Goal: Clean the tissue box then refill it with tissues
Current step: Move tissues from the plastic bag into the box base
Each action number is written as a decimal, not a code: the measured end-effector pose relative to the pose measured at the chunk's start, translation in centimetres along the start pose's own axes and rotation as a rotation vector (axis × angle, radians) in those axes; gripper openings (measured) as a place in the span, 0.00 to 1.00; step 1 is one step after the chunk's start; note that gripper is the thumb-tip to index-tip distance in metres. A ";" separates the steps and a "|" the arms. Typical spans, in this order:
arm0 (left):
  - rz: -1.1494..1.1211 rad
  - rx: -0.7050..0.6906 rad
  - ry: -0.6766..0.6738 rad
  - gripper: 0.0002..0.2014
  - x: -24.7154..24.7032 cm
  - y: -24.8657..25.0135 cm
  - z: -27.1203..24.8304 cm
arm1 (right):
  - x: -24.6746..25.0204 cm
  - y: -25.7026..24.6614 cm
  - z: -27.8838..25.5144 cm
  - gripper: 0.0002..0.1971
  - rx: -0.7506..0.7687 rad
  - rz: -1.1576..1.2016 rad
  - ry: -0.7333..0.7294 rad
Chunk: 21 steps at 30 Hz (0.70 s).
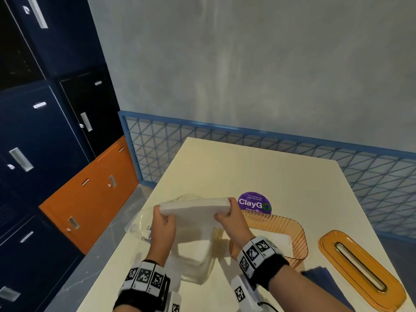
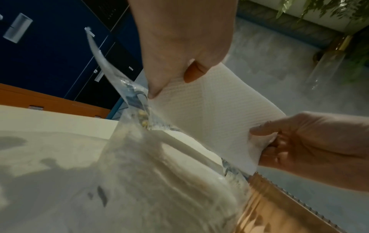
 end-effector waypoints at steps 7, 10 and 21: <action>0.033 0.038 -0.036 0.16 -0.6 0.5 -0.4 | 0.0 0.2 -0.1 0.16 -0.058 -0.073 -0.041; 0.035 -0.035 -0.050 0.12 -1.3 2.5 -0.1 | 1.7 -1.6 -0.8 0.14 -0.014 -0.037 -0.014; 0.186 0.096 -0.402 0.14 -12.8 4.6 -1.7 | 16.0 -0.1 -3.8 0.10 -0.291 -0.158 0.190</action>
Point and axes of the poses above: each hand's wrist, its own z-axis towards the middle knuckle, its own x-axis out of the back of the hand, y = z × x, the point moved 3 cm from there along z, towards the middle knuckle, and after that the axes turned 7 degrees about -x, right-handed, at the moved point
